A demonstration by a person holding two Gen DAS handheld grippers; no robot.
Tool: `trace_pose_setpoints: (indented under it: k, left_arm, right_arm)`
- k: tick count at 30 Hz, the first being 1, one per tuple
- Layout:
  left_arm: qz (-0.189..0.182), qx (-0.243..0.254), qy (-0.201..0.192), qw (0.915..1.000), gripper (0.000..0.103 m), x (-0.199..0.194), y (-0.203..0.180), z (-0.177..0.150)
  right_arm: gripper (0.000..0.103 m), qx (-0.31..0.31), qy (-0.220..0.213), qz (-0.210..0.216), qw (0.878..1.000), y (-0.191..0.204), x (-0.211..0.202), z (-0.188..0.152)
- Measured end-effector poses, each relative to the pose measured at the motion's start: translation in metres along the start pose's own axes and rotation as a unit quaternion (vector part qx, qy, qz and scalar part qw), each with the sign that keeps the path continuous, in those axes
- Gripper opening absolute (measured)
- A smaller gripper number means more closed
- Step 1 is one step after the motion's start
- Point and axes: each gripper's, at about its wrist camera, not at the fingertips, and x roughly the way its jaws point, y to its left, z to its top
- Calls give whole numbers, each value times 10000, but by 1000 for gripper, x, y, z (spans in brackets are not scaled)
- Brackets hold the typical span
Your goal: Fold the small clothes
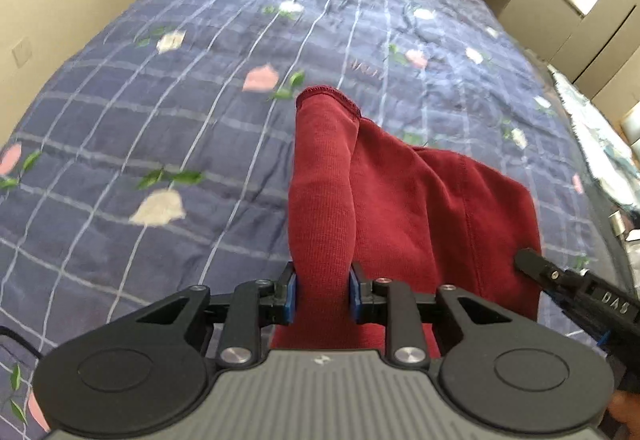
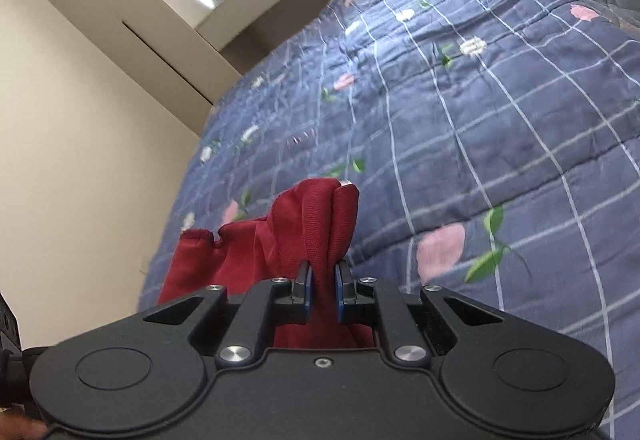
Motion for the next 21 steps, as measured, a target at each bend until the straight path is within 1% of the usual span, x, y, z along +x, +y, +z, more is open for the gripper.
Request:
trace_pose_setpoints:
  k: [3,7,10,12,15,16,17,18,19,20,21]
  left_arm:
    - [1,-115,129,9998,29,10,9,-8]
    - [11,-136,98,9999,32,11,15,-13]
    - [148,-72,95,9998,37,10,13,-12]
    - [242,-23,81,9997,43,8,12,-12]
    - [188,-12,32,9998,53,2,13,-13]
    - [180,-12,24,9998,55,0,13,-13]
    - [193,1,7,9998,60,-2,13,-14]
    - [230,25,-27,9997,65,-5,11,-15]
    - [258,52,-64,9996,67,-7,10,-16]
    - [278,89,-107,9995,71,-10,9,-17]
    - [296,119,-142,9994,75,-13,8,-18]
  right_arm:
    - [12,-226,-50,-120,9997,5,1,-4]
    - [14,-396,-87,-243,9989,6,2,-5]
    - [17,-489,-159,-393,9979,7,0,-5]
    - [22,-525,-213,-470,9973,6,-4,-4]
    - [24,-554,-286,-539,9966,5,-12,-5]
    - [28,-605,-319,-569,9960,6,-15,-5]
    - [31,-671,-360,-599,9953,7,-19,-6]
    - [37,-732,-396,-618,9946,9,-23,-7]
    - [39,-791,-431,-638,9939,11,-26,-7]
    - [42,-855,-471,-648,9931,13,-30,-9]
    - [47,-922,-508,-654,9923,15,-34,-10]
